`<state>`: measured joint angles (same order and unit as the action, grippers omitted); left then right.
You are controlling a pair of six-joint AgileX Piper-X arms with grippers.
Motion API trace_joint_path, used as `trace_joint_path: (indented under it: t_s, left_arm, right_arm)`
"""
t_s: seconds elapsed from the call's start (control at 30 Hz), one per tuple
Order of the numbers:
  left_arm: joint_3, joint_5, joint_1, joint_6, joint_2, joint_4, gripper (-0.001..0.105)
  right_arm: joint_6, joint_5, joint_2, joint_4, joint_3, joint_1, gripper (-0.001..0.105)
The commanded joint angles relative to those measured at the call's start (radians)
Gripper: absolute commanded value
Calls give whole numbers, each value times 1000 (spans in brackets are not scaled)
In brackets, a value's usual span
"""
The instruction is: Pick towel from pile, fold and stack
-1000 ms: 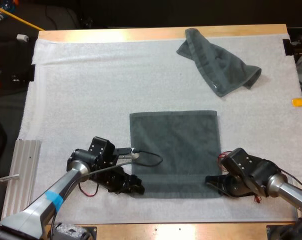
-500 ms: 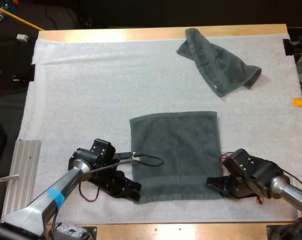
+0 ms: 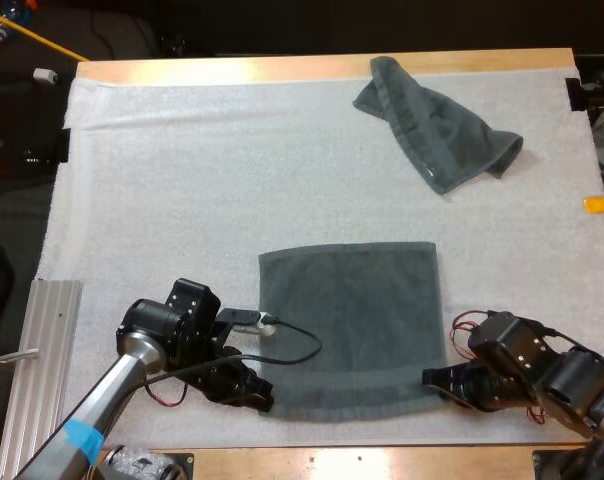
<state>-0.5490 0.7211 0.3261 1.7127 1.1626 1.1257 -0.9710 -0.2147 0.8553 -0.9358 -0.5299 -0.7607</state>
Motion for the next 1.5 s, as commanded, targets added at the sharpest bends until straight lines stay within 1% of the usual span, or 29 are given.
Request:
trace_joint_path:
  t_s: [0.0,0.07,0.13,0.23,0.3,0.4,0.47,0.53,0.63,0.8,0.87,0.97,1.07,1.2,1.27,1.37,1.47]
  left_arm:
    - [-5,12,4,-9,-4,-5,0]
    - [-7,19,1,8,-2,-41,0]
    - [-7,34,-10,24,-2,-72,0]
    - [-7,68,-51,78,-2,-145,0]
    - [-7,90,-86,112,0,-196,0]
    - [-7,141,-146,158,0,-283,0]
    - [-7,186,-186,197,0,-349,0]
    - [-7,212,-209,218,0,-399,0]
    - [-7,215,-230,249,14,-472,0]
    - [-7,241,-245,326,113,-602,0]
    - [-7,269,-245,369,182,-663,0]
    - [-7,286,-245,431,258,-758,0]
    - [-9,289,-245,476,312,-845,0]
    - [-10,289,-245,520,345,-937,0]
    - [-10,280,-245,554,357,-1005,0]
    - [-10,234,-248,591,363,-1073,0]
    - [-13,172,-259,594,362,-1081,0]
  right_arm:
    - [14,-7,-3,7,-7,0,0]
    - [38,-7,5,62,-7,1,0]
    - [88,-7,20,122,-5,1,0]
    - [141,-8,64,231,-4,6,0]
    - [159,-22,99,288,-4,24,0]
    - [195,-45,169,374,-4,79,0]
    - [223,-77,211,442,-4,132,0]
    - [248,-119,241,506,-4,173,0]
    - [281,-167,280,579,-4,228,0]
    - [333,-172,330,644,-4,290,0]
    - [361,-172,352,670,-4,313,0]
    - [372,-167,380,699,-4,344,0]
    - [402,-164,406,732,-4,374,0]
    - [441,-165,440,795,-4,413,0]
    - [462,-171,458,828,-4,431,0]
    - [477,-171,482,855,-4,446,0]
    - [480,-171,505,878,-4,458,0]
